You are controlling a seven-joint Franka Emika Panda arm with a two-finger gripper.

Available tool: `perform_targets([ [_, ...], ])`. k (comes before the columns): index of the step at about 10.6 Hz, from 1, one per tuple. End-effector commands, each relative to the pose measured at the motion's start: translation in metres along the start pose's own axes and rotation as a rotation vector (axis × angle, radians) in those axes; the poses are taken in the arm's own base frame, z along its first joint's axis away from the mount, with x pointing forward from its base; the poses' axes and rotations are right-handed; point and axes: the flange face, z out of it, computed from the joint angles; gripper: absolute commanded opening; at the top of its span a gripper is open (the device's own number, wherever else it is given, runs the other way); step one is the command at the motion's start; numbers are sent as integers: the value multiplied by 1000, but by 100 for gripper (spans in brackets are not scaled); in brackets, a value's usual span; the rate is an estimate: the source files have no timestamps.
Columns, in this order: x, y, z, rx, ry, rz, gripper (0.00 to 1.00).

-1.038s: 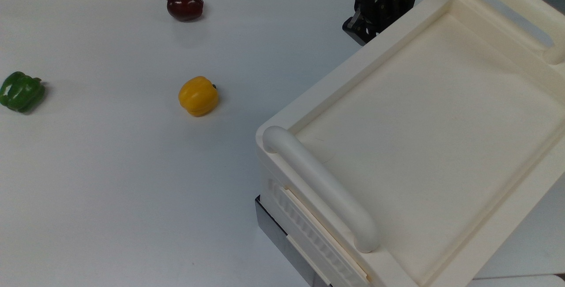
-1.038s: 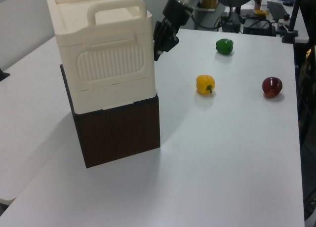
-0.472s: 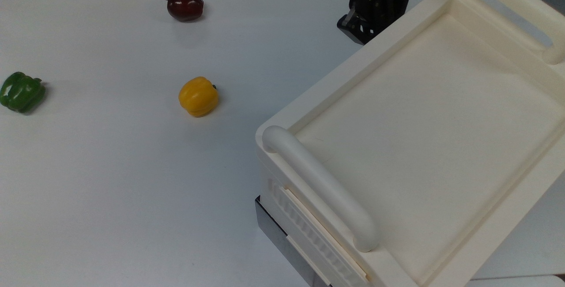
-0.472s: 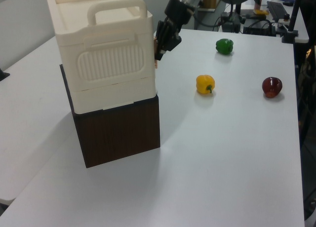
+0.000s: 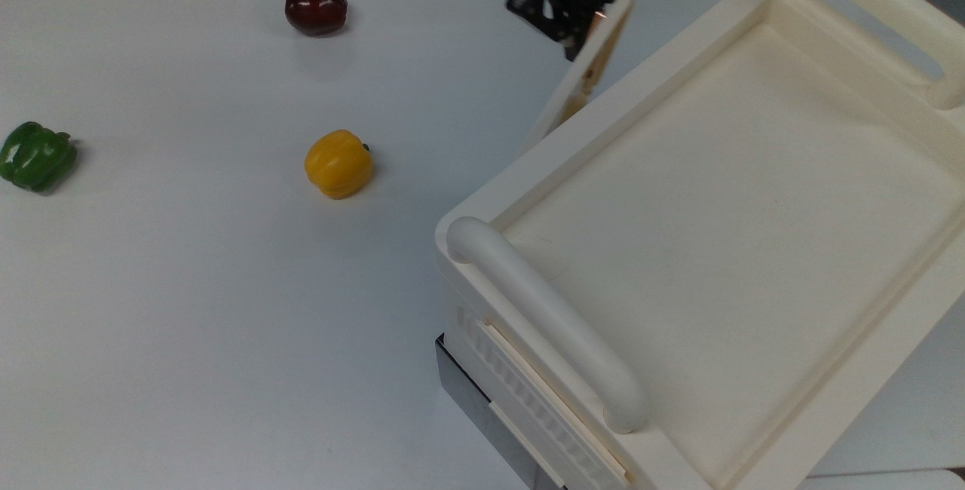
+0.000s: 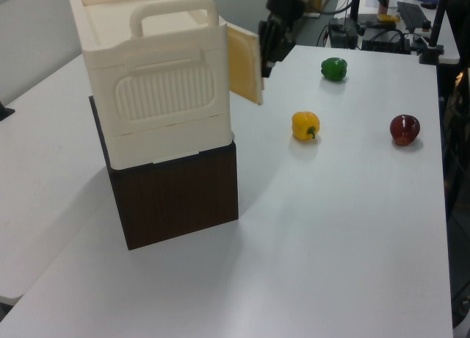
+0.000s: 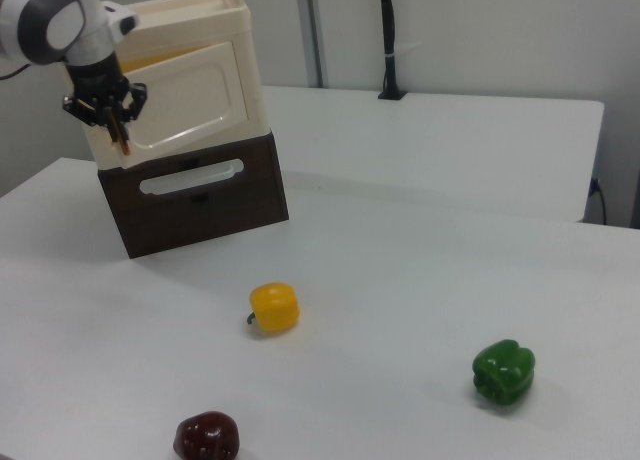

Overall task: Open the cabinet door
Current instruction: 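Pull the door edge outward, swinging the door open on its hinge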

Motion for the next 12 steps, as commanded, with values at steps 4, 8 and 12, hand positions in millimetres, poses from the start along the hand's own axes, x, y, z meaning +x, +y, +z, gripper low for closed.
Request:
perform_targets([
  [4, -160, 147, -68, -14, -222, 357, 100],
  [8, -210, 180, -104, -133, -292, 719, 100],
  [12, -212, 171, -114, -180, -308, 808, 100],
])
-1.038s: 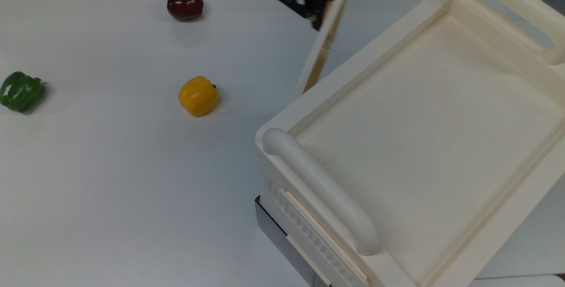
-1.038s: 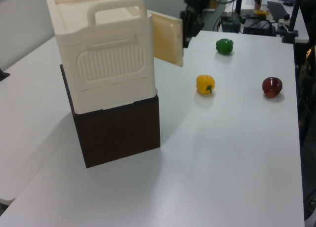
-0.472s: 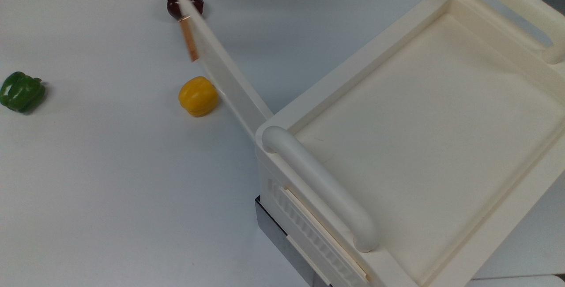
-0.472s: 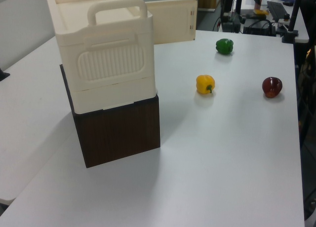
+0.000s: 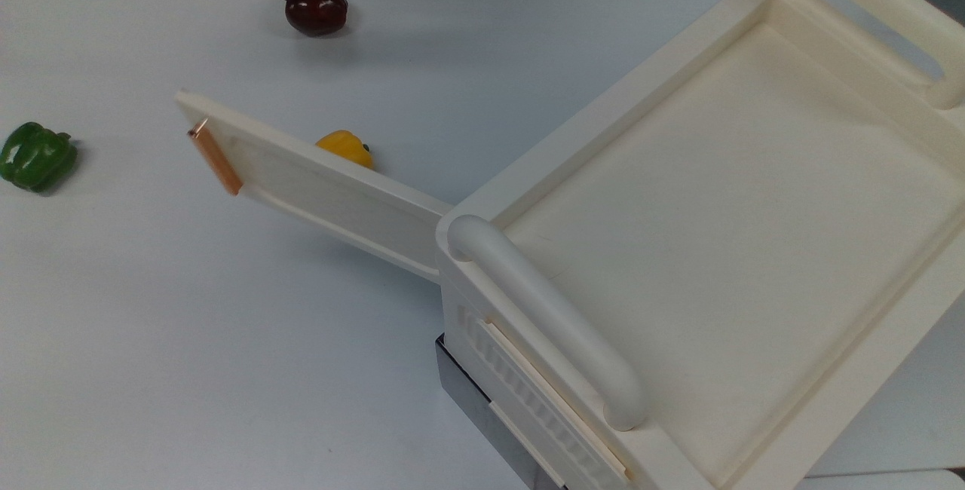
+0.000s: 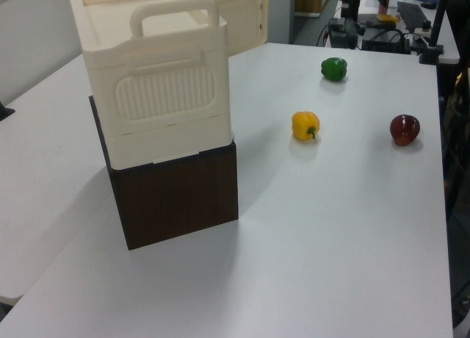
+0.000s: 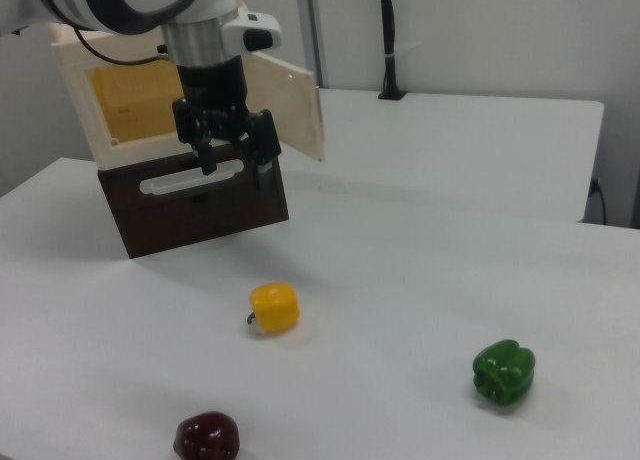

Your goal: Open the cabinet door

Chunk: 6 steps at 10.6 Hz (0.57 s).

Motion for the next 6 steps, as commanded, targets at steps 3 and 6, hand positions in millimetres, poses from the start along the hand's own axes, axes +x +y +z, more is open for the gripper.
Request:
perform_targets([
  [3, -6, 9, 2, -2, -21, -88, 100],
  [6, -7, 12, 3, 9, -25, -85, 100],
])
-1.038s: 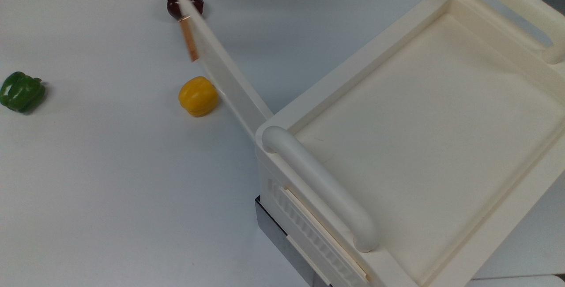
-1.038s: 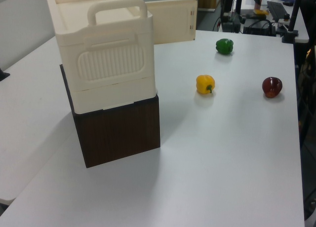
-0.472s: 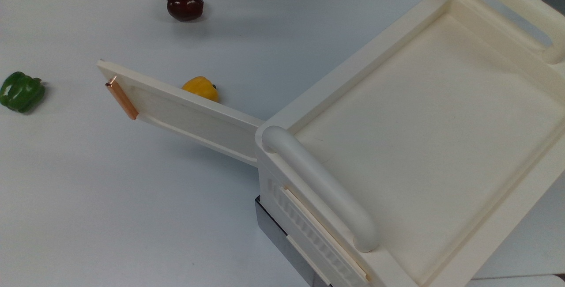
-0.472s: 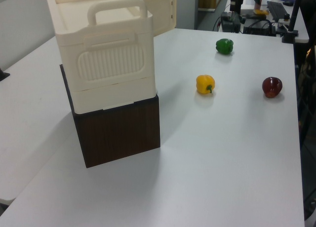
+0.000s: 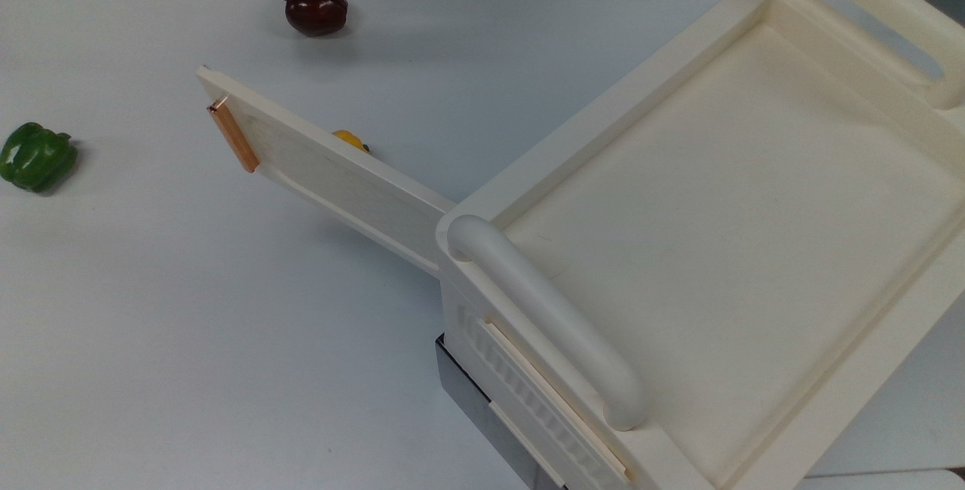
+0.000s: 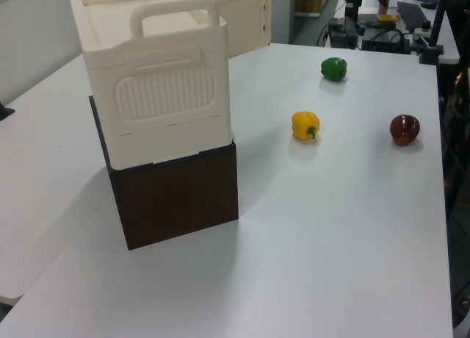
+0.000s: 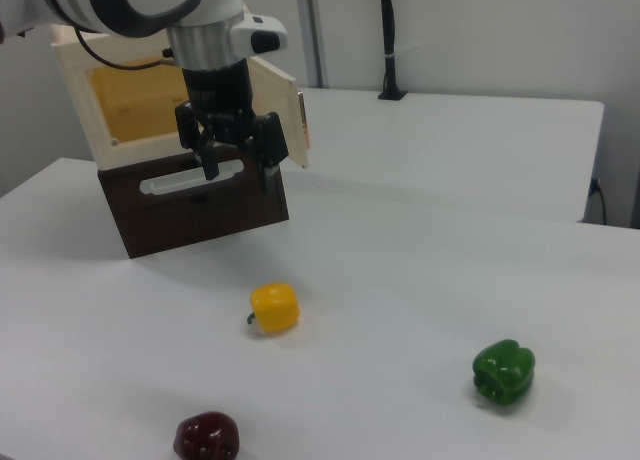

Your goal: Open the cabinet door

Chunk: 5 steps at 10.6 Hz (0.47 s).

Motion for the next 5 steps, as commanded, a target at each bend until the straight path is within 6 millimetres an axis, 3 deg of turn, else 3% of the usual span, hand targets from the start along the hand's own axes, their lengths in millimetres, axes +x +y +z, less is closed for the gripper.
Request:
perform_targets([
  [1, -7, 2, -2, 10, -15, -15, 100],
  [5, -13, 3, -4, 15, -35, -9, 100],
])
